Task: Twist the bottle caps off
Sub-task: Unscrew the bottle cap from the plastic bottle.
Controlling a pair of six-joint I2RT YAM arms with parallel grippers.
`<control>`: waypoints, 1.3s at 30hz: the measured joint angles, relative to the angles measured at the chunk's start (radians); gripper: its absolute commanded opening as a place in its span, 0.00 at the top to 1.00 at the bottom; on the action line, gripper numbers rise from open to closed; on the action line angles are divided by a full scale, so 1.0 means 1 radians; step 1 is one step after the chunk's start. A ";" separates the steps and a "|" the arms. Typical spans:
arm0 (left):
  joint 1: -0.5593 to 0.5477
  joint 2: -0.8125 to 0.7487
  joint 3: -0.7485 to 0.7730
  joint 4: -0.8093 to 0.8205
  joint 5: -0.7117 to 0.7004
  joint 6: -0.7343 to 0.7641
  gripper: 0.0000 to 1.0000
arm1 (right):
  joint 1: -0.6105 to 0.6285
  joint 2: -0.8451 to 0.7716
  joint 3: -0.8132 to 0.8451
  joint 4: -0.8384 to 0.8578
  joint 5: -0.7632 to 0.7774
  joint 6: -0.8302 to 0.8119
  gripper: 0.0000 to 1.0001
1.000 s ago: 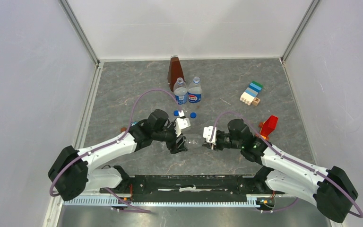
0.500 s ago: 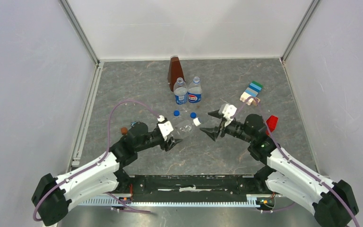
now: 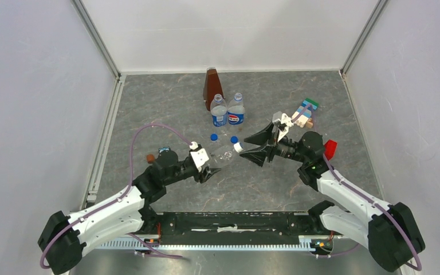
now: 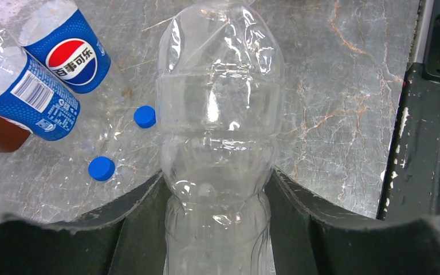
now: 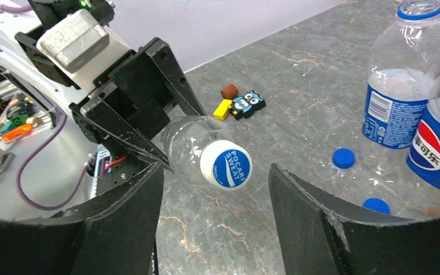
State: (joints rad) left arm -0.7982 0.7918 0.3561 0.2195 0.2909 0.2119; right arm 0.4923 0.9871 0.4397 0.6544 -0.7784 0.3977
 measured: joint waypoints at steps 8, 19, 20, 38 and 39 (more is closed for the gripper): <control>0.000 0.026 0.000 0.023 0.017 0.000 0.98 | 0.000 0.068 -0.006 0.198 -0.055 0.144 0.36; 0.000 -0.021 0.000 0.024 0.036 0.000 0.98 | 0.000 0.082 0.002 0.068 -0.037 0.069 0.40; 0.000 -0.021 0.000 0.025 0.037 0.000 0.98 | 0.000 0.084 0.002 0.068 -0.037 0.069 0.40; 0.000 0.006 -0.002 0.022 0.051 0.000 0.98 | 0.000 0.108 0.002 0.151 -0.075 0.105 0.52; 0.000 0.006 -0.002 0.022 0.051 0.000 0.98 | 0.000 0.110 0.002 0.149 -0.076 0.103 0.57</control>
State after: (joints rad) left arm -0.7982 0.7975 0.3542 0.2417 0.3424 0.2123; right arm 0.4923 1.0973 0.4412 0.8036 -0.8547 0.5011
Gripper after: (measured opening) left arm 0.610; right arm 0.518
